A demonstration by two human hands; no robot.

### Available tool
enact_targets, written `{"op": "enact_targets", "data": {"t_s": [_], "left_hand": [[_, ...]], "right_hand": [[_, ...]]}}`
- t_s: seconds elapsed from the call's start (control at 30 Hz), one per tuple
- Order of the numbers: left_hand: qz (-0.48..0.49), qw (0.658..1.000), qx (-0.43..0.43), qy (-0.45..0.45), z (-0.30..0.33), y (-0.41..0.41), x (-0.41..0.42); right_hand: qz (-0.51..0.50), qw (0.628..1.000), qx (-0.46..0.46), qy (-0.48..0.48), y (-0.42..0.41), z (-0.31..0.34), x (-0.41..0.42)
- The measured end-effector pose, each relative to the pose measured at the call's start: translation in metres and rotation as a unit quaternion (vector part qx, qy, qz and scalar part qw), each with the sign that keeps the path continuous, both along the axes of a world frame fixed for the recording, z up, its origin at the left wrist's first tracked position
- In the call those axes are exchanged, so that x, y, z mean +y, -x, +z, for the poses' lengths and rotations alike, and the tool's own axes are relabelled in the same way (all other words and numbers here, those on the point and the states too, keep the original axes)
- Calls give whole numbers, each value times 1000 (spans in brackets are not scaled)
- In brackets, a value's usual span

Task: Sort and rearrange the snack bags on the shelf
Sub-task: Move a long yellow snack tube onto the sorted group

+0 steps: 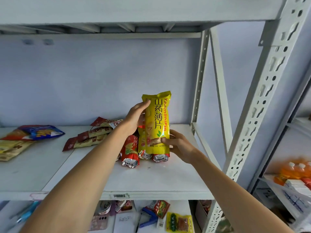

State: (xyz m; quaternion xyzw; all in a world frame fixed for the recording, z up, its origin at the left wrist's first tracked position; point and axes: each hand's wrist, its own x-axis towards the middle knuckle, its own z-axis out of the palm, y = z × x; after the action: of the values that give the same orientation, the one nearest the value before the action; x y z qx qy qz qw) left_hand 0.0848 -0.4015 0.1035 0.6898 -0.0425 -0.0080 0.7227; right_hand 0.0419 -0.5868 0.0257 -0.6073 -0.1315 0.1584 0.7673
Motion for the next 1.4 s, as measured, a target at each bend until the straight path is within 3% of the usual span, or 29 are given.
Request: {"op": "enact_targets", "data": {"t_s": [0.23, 0.47, 0.6, 0.9, 1.1, 1.4], "left_hand": [[106, 993, -51, 24, -8, 17, 32], [212, 974, -67, 45, -13, 29, 95], [252, 964, -62, 54, -14, 39, 163], [348, 937, -17, -12, -33, 69, 351], [343, 937, -8, -69, -45, 87, 461], [258, 960, 66, -81, -69, 79, 553]], "right_hand": [[54, 998, -10, 19, 3, -6, 37], [38, 996, -71, 48, 12, -1, 101], [-6, 993, -96, 63, 13, -3, 173], [35, 993, -69, 84, 34, -18, 365], [57, 995, -31, 82, 49, -32, 473], [73, 990, 37, 117, 30, -56, 559]]}}
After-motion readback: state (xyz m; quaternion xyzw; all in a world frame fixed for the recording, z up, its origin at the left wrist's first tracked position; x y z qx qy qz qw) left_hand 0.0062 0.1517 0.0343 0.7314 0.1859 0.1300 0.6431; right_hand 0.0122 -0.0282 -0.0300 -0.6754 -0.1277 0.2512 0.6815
